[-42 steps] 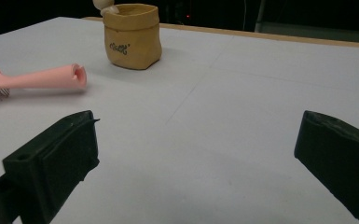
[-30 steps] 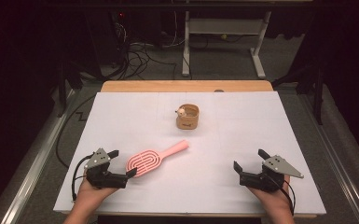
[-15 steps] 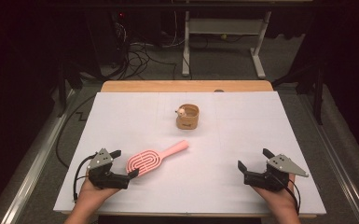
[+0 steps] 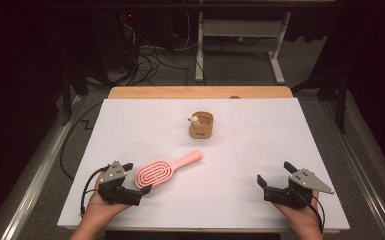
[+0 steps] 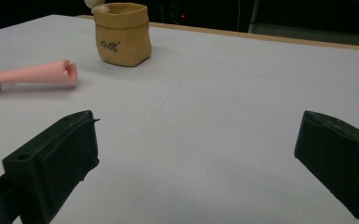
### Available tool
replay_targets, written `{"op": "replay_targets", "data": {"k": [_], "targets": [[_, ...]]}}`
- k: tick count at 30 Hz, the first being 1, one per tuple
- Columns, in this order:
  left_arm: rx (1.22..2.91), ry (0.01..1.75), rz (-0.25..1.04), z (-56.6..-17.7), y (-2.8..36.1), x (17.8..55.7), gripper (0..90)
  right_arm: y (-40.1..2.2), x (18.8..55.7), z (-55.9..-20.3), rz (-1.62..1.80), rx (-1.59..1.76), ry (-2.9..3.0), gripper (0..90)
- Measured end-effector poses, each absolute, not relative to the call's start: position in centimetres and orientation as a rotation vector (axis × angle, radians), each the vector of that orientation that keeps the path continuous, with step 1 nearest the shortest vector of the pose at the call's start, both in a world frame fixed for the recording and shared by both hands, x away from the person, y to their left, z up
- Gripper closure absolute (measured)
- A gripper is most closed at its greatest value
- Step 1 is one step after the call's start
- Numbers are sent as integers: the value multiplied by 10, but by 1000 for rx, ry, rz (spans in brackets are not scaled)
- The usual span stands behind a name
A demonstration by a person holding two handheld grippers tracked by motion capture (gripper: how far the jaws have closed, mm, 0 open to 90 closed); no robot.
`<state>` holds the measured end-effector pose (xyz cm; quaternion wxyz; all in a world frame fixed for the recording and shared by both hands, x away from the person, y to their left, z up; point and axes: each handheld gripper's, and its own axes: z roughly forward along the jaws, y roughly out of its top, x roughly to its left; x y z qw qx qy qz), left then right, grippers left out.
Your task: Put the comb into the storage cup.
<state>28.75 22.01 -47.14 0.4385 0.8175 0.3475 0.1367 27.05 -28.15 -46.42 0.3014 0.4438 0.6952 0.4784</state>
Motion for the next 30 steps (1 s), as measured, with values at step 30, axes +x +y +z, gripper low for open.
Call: {"op": "replay_targets", "data": {"k": [30], "targets": [[2155,896,297,-463,212,299,0,-281,270,-463,1274,1166,1851,3]]}}
